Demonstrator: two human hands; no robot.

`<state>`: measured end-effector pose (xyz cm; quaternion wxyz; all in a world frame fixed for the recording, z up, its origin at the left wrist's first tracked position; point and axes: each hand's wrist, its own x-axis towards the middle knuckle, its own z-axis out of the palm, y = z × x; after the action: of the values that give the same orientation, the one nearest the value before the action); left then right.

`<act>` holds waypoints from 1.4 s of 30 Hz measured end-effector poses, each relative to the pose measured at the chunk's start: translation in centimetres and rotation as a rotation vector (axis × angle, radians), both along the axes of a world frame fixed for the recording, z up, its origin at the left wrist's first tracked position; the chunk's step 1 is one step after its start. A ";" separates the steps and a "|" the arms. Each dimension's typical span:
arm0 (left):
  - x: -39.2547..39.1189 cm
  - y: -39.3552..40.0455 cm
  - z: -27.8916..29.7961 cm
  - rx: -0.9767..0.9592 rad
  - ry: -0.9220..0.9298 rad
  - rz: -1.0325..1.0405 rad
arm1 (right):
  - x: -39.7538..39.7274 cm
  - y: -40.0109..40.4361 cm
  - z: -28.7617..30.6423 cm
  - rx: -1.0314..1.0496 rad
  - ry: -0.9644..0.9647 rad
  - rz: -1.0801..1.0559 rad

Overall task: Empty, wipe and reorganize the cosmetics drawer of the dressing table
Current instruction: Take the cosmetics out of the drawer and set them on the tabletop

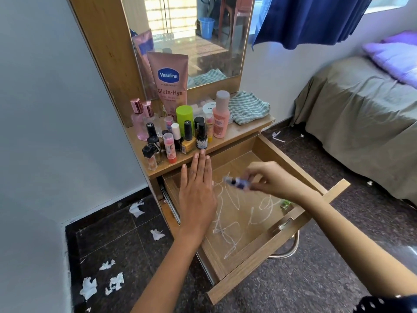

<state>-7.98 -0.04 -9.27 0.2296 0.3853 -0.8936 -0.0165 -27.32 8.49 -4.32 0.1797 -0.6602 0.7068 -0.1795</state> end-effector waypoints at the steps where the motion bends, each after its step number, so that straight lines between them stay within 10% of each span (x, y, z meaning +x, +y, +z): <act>1: 0.0 0.0 0.0 0.002 0.004 -0.002 | -0.4 -0.1 0.4 -0.085 -0.111 -0.083; 10: 0.0 -0.1 0.0 -0.015 0.009 -0.007 | 0.4 -4.7 1.9 -0.555 -0.344 -0.521; 24: 0.1 0.1 0.3 0.030 -0.009 -0.002 | 1.8 -8.2 2.4 -0.609 -0.258 -0.589; 32: 0.0 0.0 0.1 0.039 -0.009 -0.010 | -0.6 -4.9 3.4 -0.487 -0.213 -0.470; 42: 0.1 0.2 0.8 0.059 -0.012 -0.044 | -2.9 3.3 4.0 0.219 0.279 -0.421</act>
<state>-7.87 0.13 -8.49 0.2123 0.3723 -0.9024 -0.0455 -30.18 11.80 -0.29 0.1096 -0.4938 0.8616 -0.0428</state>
